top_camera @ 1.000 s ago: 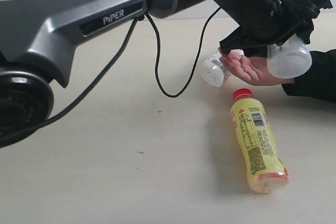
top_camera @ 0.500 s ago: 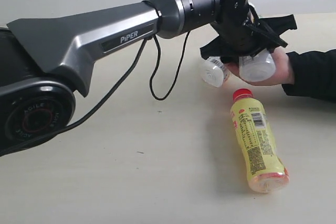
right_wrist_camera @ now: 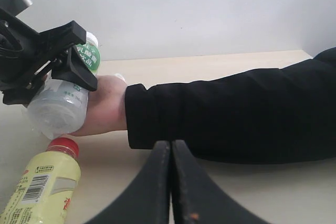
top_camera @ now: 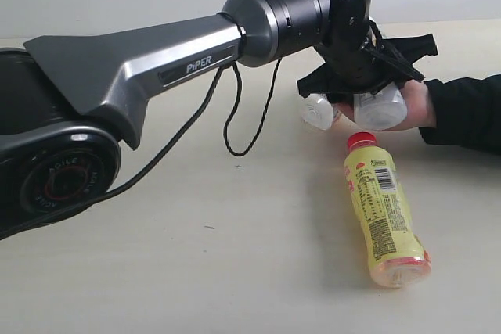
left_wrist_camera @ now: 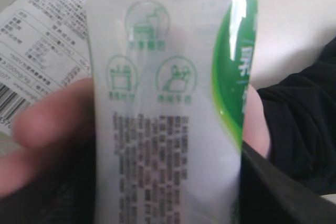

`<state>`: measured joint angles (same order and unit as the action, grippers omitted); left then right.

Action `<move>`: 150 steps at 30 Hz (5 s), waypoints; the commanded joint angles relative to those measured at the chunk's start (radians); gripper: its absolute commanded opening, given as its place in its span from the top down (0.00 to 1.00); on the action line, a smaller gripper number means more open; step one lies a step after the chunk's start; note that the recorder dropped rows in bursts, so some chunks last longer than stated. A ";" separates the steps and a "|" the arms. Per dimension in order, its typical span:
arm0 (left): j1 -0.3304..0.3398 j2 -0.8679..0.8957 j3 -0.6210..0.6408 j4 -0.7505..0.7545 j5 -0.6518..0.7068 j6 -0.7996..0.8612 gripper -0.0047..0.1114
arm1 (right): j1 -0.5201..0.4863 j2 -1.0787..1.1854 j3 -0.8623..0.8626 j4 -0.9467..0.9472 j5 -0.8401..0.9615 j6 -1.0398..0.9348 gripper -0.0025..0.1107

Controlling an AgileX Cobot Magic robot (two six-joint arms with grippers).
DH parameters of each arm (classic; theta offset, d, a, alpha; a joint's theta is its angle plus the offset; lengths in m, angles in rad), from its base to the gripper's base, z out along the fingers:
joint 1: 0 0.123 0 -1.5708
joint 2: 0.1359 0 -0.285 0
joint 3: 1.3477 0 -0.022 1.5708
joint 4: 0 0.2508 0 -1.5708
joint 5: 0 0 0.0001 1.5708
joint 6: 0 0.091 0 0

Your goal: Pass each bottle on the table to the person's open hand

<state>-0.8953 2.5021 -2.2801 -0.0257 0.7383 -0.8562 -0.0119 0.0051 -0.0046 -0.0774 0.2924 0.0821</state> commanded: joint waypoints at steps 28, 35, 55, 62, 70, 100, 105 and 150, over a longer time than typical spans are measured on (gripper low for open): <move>-0.038 -0.205 0.001 -0.088 0.473 0.371 0.50 | 0.000 -0.005 0.005 -0.001 -0.008 -0.002 0.98; -0.138 -0.258 0.001 -0.086 0.483 0.505 0.74 | 0.000 -0.005 0.005 -0.001 -0.008 -0.002 0.98; -0.351 -0.329 0.011 0.042 0.483 0.668 0.96 | 0.000 -0.005 0.005 -0.001 -0.008 -0.002 0.98; -0.351 -0.333 0.110 0.101 0.483 0.666 0.96 | 0.000 -0.005 0.005 -0.001 -0.008 -0.002 0.98; -0.351 -0.333 0.268 0.121 0.483 0.654 0.96 | 0.000 -0.005 0.005 -0.001 -0.008 -0.002 0.98; -0.334 -0.597 0.702 0.721 0.222 -0.010 0.96 | 0.000 -0.005 0.005 -0.001 -0.008 -0.002 0.98; -0.304 -0.666 0.785 0.673 0.100 -0.026 0.96 | 0.000 -0.005 0.005 -0.001 -0.008 -0.002 0.98; 0.445 -1.281 2.007 0.729 -1.476 0.067 0.96 | 0.000 -0.005 0.005 0.295 -0.526 0.108 0.98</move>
<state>-0.4524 1.2256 -0.2763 0.7118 -0.7418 -0.7958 -0.0119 0.0051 -0.0046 0.1884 -0.1217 0.1772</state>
